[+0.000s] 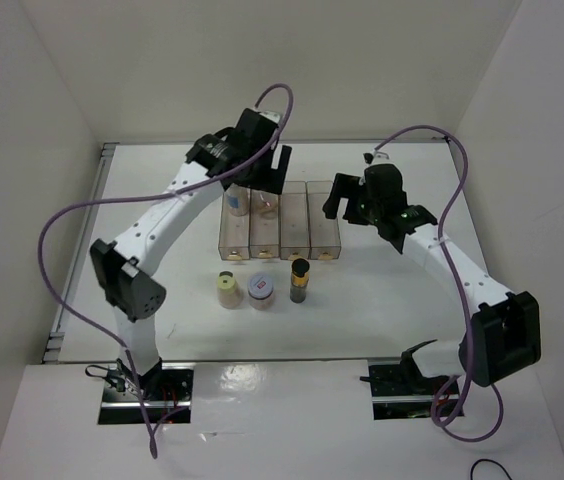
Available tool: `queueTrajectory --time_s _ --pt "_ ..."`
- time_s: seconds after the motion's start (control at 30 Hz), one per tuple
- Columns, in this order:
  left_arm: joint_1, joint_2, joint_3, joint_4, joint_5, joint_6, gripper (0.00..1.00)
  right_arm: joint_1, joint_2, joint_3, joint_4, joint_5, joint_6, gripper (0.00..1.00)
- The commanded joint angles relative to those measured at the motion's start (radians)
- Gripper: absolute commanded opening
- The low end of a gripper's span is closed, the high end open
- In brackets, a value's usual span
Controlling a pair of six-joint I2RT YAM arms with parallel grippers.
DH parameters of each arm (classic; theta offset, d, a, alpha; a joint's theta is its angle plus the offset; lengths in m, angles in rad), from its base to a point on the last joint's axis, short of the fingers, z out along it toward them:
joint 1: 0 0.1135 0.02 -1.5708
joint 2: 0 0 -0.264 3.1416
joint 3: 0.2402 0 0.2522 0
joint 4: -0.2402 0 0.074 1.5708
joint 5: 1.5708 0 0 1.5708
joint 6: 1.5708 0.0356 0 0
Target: Organize the condiment bottles
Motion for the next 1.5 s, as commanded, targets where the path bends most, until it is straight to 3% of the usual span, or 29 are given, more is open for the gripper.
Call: queueTrajectory --time_s 0.0,0.2,0.27,0.5,0.67,0.93,1.13,1.47 --pt "0.002 -0.196 -0.147 -0.007 -0.083 -0.059 0.96 -0.006 -0.031 0.005 0.073 -0.057 -0.027 0.99" --pt "0.039 -0.477 -0.529 0.073 -0.031 -0.133 0.98 0.006 0.085 0.185 0.088 -0.045 -0.080 0.99" --pt "0.053 -0.491 -0.652 0.082 0.007 -0.158 0.98 0.018 0.147 0.248 0.129 -0.045 -0.096 0.99" --pt "0.053 -0.490 -0.822 0.151 0.081 -0.178 0.98 0.055 0.417 0.517 0.168 -0.148 -0.185 0.99" --pt "0.053 -0.499 -0.875 0.200 0.144 -0.178 0.98 0.087 0.616 0.676 0.159 -0.243 -0.289 0.99" --pt "0.062 -0.529 -0.896 0.191 0.125 -0.187 0.98 0.107 0.809 0.839 0.191 -0.378 -0.398 0.99" --pt "0.103 -0.539 -0.896 0.173 0.124 -0.187 1.00 0.155 0.938 1.009 0.121 -0.341 -0.453 0.99" --pt "0.131 -0.520 -0.896 0.163 0.124 -0.178 1.00 0.175 1.041 1.100 0.068 -0.270 -0.462 0.95"
